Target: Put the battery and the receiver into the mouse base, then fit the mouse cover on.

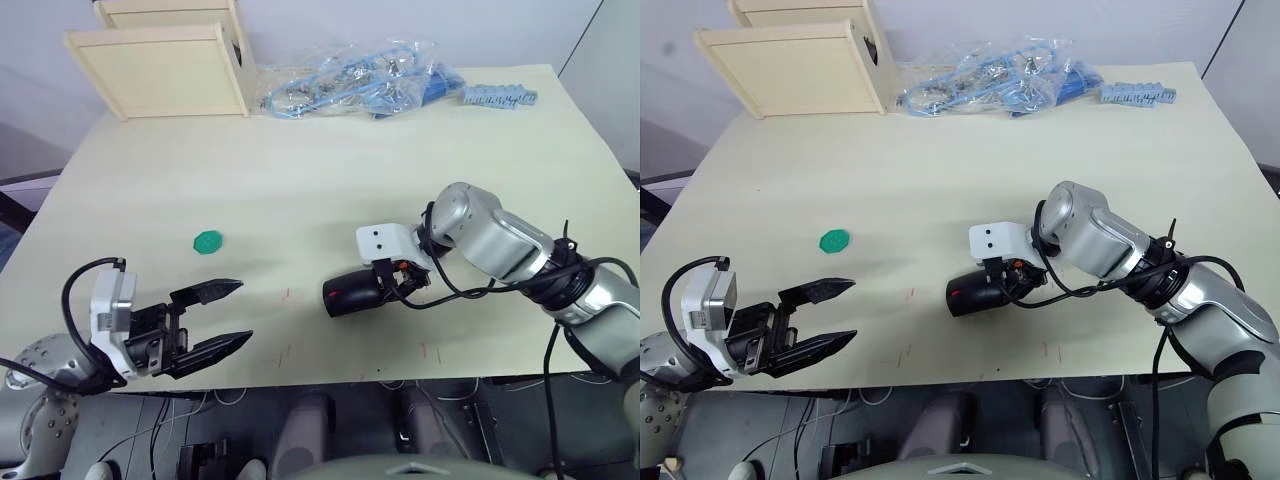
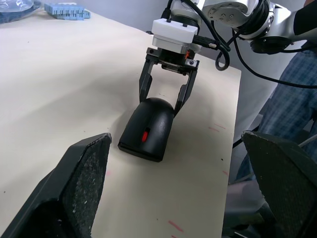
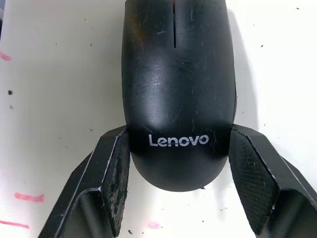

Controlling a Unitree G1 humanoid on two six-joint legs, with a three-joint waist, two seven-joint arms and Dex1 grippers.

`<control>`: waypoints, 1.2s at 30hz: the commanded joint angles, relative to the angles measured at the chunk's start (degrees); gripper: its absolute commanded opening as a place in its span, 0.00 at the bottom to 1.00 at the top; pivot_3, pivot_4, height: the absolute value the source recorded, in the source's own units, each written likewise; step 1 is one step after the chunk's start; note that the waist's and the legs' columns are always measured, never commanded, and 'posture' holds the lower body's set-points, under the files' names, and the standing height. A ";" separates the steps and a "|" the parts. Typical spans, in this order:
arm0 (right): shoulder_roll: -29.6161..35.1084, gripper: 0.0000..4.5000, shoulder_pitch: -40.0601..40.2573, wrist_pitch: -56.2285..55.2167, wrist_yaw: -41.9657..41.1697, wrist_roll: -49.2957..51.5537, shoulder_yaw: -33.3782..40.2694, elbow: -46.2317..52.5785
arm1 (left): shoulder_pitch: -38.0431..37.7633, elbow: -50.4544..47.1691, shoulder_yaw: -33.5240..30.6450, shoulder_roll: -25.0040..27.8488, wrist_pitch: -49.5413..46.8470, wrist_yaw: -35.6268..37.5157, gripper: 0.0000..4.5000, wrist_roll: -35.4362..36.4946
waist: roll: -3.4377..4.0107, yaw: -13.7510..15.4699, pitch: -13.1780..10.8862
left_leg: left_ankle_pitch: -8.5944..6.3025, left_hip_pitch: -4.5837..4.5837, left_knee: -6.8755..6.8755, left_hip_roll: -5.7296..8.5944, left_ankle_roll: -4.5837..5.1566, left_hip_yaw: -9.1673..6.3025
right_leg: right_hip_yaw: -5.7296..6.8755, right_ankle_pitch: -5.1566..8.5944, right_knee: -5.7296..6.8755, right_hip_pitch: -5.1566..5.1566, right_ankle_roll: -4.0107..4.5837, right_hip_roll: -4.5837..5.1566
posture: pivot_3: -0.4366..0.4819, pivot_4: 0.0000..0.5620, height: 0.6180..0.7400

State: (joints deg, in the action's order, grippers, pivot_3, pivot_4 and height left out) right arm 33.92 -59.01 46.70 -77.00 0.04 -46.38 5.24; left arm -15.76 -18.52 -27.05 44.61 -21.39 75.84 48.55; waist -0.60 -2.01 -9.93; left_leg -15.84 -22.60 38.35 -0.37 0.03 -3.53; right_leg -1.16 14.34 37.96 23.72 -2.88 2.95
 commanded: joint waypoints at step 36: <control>-1.69 0.61 -0.58 -3.76 -2.85 -5.44 0.11 0.95 | -0.56 -1.79 -0.78 -0.21 0.31 0.11 1.00 0.21 | 0.00 -0.23 0.00 | 0.00 0.00 0.00 0.00 -0.01 -0.02 | 0.01 0.00 0.00 0.01 0.01 0.01 | 0.48 0.27 1.00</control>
State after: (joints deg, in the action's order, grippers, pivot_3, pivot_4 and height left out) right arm 32.41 -59.08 43.50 -79.65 -4.83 -46.44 5.51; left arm -16.28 -19.51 -27.03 44.03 -21.39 75.78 48.52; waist -0.59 -2.24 -9.93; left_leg -15.84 -22.60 38.35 -0.37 0.02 -3.54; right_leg -1.16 14.34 37.96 23.72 -2.88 2.97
